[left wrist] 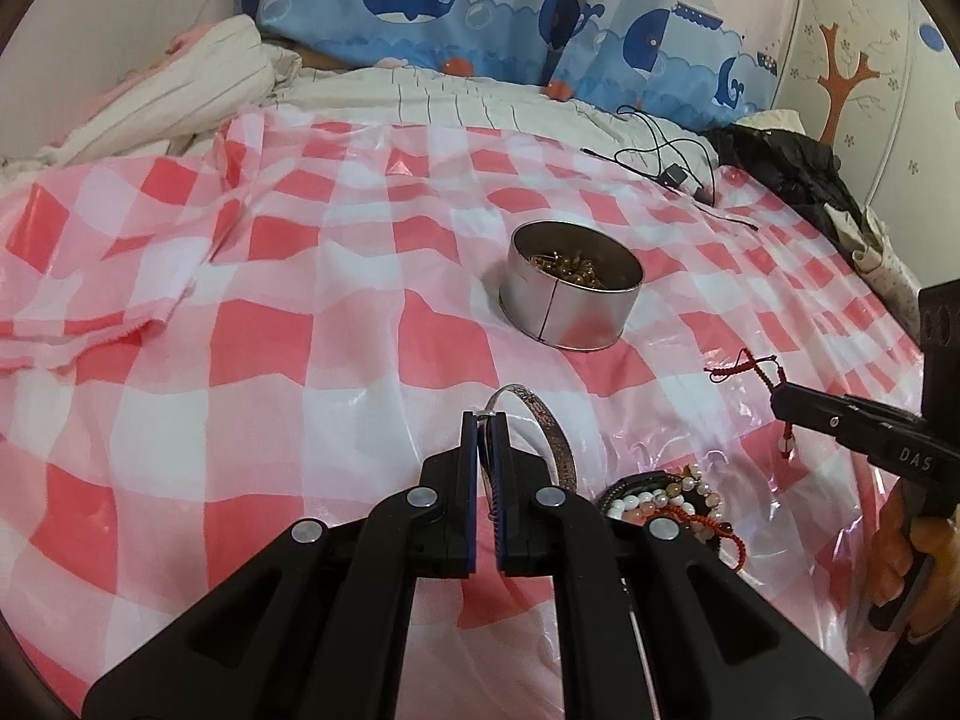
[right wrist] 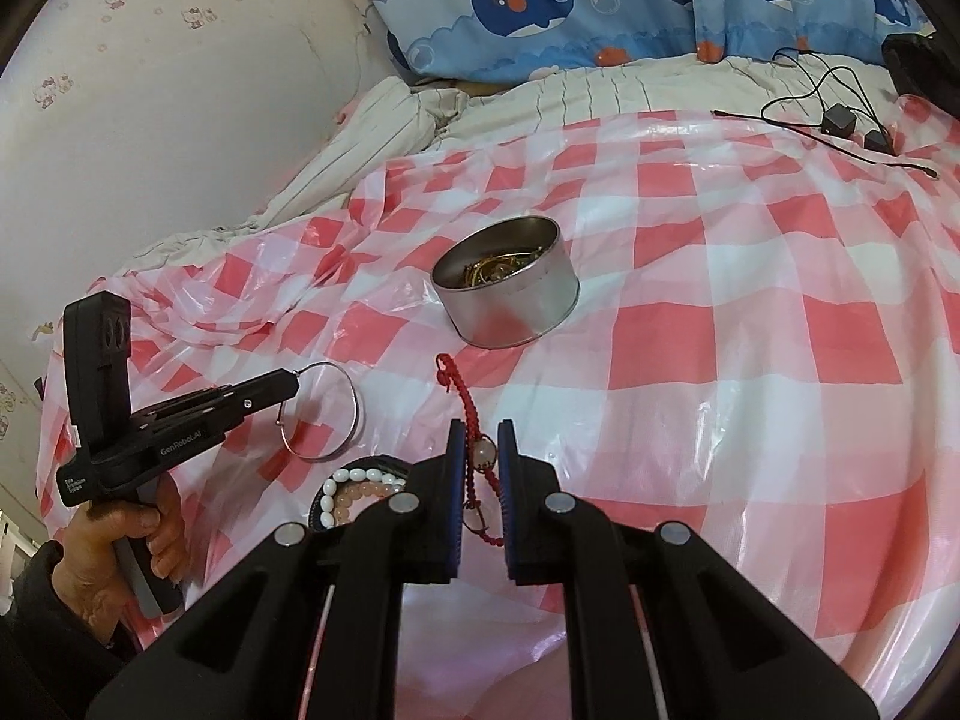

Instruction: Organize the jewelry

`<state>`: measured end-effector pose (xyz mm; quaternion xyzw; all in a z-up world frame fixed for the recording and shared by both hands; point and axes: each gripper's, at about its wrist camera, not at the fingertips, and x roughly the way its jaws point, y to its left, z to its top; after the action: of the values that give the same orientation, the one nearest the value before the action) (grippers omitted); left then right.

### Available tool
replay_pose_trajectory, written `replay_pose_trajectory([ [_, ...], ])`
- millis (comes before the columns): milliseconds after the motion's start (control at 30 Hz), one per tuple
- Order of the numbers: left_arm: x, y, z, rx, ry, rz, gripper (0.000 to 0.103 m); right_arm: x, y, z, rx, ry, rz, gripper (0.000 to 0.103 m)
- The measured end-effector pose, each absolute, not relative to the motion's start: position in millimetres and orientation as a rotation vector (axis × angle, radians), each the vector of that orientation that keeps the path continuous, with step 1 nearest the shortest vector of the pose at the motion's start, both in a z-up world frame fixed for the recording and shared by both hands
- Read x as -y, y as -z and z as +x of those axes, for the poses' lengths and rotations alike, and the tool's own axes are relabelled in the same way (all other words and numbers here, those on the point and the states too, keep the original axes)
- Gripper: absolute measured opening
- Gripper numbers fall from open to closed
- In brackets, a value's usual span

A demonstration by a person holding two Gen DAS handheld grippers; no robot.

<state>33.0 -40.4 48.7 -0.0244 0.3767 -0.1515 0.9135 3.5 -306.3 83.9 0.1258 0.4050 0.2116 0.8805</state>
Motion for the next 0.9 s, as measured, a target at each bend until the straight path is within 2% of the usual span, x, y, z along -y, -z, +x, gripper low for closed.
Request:
replay_pose_trajectory([
  [400,52,-66,24,-0.707,0.283,0.072,0.004,304,-88,5,-0.816,-0.458,0.264,0.011],
  [900,72,-105,68,-0.648,0.390,-0.019,0.004,302,-112,42,-0.715,-0.446,0.269,0.011],
])
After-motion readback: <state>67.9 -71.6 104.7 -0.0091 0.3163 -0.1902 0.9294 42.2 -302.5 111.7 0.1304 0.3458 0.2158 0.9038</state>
